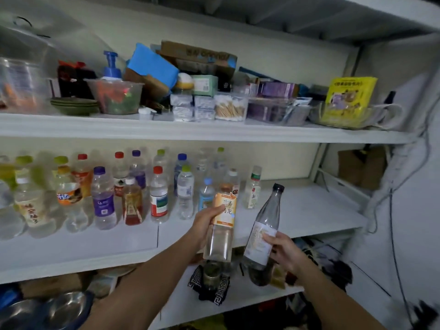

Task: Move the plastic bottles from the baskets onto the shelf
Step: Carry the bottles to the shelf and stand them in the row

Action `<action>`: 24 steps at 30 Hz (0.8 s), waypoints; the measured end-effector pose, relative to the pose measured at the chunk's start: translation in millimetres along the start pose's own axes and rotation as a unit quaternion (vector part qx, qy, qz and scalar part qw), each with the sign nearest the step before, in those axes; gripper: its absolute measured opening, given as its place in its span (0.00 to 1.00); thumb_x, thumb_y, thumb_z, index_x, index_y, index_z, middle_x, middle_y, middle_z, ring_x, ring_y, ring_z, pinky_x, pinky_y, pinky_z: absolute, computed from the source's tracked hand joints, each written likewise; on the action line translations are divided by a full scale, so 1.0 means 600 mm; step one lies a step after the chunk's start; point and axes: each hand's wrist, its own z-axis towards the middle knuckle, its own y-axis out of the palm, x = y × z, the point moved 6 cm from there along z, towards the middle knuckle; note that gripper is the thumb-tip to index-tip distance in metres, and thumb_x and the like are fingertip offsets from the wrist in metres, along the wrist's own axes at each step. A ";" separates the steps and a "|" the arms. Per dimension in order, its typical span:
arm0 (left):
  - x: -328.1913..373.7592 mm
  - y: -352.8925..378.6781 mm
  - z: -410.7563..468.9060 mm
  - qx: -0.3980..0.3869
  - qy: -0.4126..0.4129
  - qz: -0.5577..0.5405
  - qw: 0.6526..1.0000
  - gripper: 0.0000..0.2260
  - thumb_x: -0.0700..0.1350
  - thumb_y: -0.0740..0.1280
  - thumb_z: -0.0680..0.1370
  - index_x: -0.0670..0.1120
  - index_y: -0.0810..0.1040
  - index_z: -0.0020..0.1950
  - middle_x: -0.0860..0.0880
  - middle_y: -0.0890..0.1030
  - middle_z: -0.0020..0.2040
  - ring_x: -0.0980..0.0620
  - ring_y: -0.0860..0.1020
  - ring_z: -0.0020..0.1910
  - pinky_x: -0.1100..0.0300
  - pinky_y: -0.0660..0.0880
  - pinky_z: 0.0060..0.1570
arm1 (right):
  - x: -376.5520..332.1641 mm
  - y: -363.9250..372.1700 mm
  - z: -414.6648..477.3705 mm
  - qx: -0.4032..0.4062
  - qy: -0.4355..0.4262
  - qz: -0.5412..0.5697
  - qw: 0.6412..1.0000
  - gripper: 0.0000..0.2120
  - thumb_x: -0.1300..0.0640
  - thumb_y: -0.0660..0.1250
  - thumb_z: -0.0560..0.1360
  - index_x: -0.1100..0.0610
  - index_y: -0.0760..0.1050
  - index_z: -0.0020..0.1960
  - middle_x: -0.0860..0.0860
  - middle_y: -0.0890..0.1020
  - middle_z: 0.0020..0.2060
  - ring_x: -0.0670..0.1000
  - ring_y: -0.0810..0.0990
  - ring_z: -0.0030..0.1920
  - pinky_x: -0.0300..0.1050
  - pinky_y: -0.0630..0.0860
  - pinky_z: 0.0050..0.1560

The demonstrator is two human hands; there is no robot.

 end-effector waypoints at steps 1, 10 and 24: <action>-0.004 0.012 0.020 -0.008 -0.002 0.002 1.000 0.19 0.42 0.70 0.73 0.35 0.76 0.61 0.35 0.82 0.52 0.42 0.81 0.44 0.46 0.76 0.55 | -0.007 -0.015 0.009 0.006 -0.004 0.000 1.000 0.24 0.64 0.72 0.65 0.64 0.76 0.61 0.59 0.84 0.52 0.59 0.80 0.55 0.51 0.78 0.49; -0.035 0.100 0.185 -0.081 -0.014 0.088 0.993 0.13 0.40 0.70 0.75 0.42 0.79 0.59 0.41 0.83 0.54 0.43 0.82 0.51 0.50 0.80 0.48 | -0.065 -0.121 0.112 0.066 -0.030 0.013 0.997 0.26 0.65 0.71 0.66 0.67 0.73 0.64 0.63 0.80 0.58 0.64 0.77 0.61 0.61 0.74 0.62; -0.104 0.240 0.341 -0.125 -0.026 0.107 0.986 0.10 0.34 0.70 0.74 0.44 0.77 0.53 0.45 0.82 0.55 0.45 0.80 0.55 0.47 0.76 0.58 | -0.117 -0.278 0.211 0.128 -0.040 0.016 0.991 0.16 0.67 0.70 0.70 0.62 0.76 0.57 0.58 0.83 0.52 0.58 0.80 0.54 0.48 0.77 0.46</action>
